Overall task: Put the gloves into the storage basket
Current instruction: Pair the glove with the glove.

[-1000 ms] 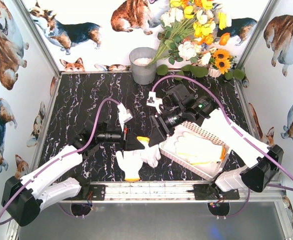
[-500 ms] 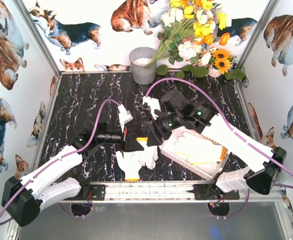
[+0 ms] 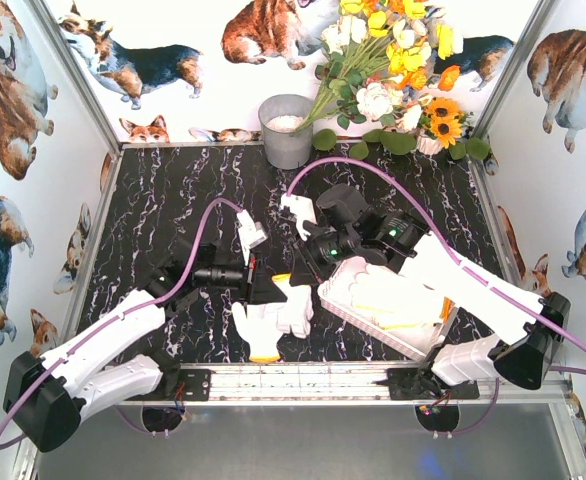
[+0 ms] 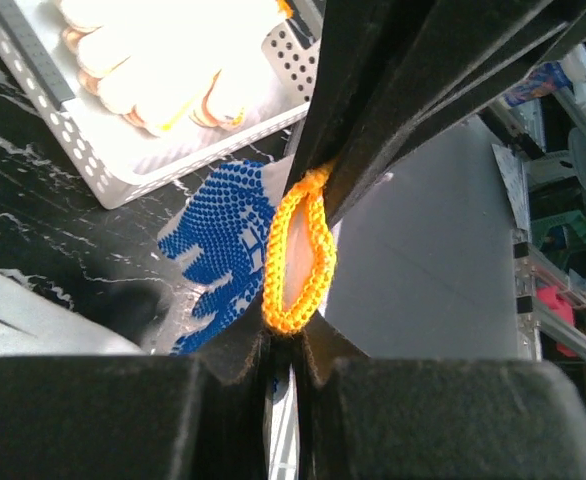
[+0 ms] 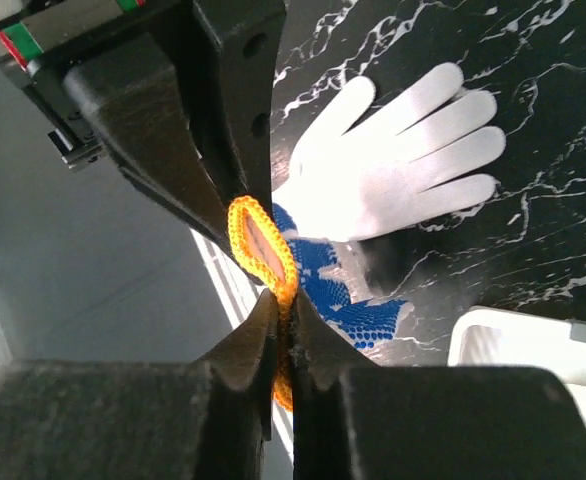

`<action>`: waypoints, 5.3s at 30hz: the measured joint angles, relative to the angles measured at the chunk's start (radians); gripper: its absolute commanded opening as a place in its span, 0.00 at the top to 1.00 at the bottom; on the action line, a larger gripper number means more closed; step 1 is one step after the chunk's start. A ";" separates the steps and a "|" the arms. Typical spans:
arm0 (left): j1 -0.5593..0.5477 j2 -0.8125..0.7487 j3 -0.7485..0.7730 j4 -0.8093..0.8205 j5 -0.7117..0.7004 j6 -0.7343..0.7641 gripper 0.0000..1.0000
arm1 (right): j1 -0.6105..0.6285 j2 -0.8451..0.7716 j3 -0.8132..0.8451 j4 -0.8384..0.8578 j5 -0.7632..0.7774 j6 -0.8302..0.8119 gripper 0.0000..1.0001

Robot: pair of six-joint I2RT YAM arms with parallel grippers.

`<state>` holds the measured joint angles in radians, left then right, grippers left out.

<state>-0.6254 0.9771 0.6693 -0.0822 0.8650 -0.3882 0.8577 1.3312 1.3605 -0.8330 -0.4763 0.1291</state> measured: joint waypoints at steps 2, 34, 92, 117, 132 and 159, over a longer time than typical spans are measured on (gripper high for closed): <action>-0.001 0.001 0.011 -0.032 -0.036 0.016 0.74 | 0.000 0.005 -0.003 0.016 0.020 0.012 1.00; 0.544 -0.084 0.148 -0.282 -0.815 0.162 0.07 | -0.063 0.260 -0.225 0.688 0.285 -0.008 1.00; 0.544 -0.140 0.133 -0.288 -0.922 0.165 0.05 | 0.248 0.192 -0.572 0.958 0.376 0.156 1.00; 0.546 -0.095 -0.094 -0.344 -0.434 -0.088 0.18 | 0.363 0.173 -0.675 1.106 0.364 0.211 1.00; 0.504 -0.026 -0.195 -0.286 -0.354 -0.187 0.41 | 0.380 0.138 -0.717 1.061 0.320 0.208 0.96; 0.207 0.237 -0.189 -0.021 -0.532 -0.248 0.56 | 0.384 -0.108 -0.716 0.647 0.653 0.658 0.45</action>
<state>-0.4183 1.2140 0.4805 -0.1028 0.3328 -0.6365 1.2419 1.2228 0.6449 -0.1864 0.1768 0.7868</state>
